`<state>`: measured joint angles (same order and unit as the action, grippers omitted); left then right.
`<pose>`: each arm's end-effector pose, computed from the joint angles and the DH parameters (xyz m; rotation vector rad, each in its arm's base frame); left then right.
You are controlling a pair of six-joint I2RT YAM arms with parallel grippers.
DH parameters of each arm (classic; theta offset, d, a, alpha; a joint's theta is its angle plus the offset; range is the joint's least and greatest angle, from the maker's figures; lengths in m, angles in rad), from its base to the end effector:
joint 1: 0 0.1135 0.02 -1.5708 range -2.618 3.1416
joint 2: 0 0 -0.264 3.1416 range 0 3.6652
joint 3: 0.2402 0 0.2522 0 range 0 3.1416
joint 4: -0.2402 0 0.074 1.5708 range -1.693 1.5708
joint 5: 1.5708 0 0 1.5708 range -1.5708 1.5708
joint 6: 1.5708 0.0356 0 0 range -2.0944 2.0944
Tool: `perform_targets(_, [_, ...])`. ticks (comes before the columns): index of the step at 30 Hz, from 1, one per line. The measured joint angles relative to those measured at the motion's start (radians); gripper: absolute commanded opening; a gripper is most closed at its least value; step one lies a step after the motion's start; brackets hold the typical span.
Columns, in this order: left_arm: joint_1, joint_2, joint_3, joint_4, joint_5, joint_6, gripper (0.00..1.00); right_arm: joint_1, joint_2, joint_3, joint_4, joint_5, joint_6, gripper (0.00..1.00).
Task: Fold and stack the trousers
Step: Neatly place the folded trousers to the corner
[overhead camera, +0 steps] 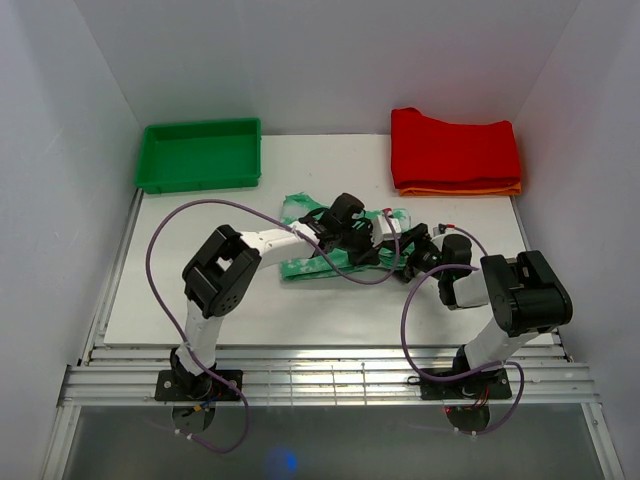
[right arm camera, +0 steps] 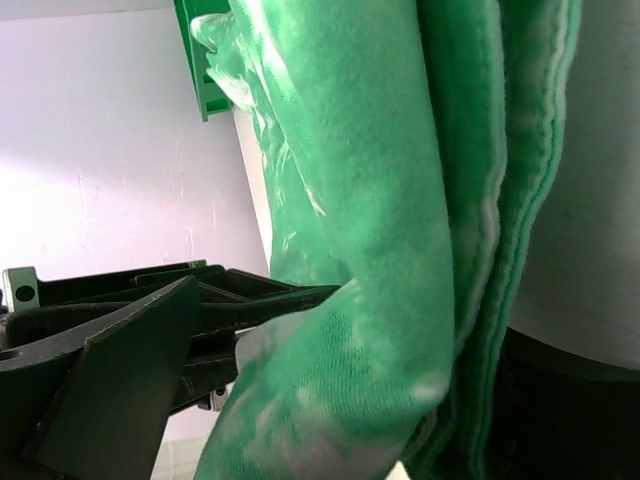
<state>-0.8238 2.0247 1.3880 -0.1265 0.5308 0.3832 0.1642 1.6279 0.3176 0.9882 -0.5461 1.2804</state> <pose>0.2885 -0.3381 0.1810 1.5488 1.7690 -0.8375 0.2487 0.0600 0.1228 0.7517 2.0031 1.4396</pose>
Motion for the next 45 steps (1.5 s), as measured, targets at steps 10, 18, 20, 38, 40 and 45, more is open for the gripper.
perform_targets(10, [0.003,0.014,0.002,0.043,0.006,-0.055,0.00,-0.014,0.090,0.052,0.004,0.016,-0.024,0.89])
perform_targets(18, [0.008,-0.005,-0.021,0.050,-0.007,-0.070,0.63,-0.016,0.148,0.079,0.024,0.014,-0.036,0.08])
perform_targets(20, [0.021,-0.042,-0.034,0.028,0.003,-0.105,0.78,-0.018,0.133,0.085,0.011,0.004,-0.058,0.08])
perform_targets(38, [0.639,-0.480,-0.565,-0.109,0.071,-0.792,0.80,-0.024,-0.049,0.395,-0.533,-0.060,-0.623,0.08])
perform_targets(40, [0.638,-0.452,-0.623,-0.096,0.085,-0.865,0.77,-0.024,-0.049,0.405,-0.570,-0.055,-0.656,0.08])
perform_targets(45, [0.628,-0.429,-0.695,0.027,0.121,-1.027,0.68,-0.021,-0.048,0.439,-0.646,-0.040,-0.722,0.08])
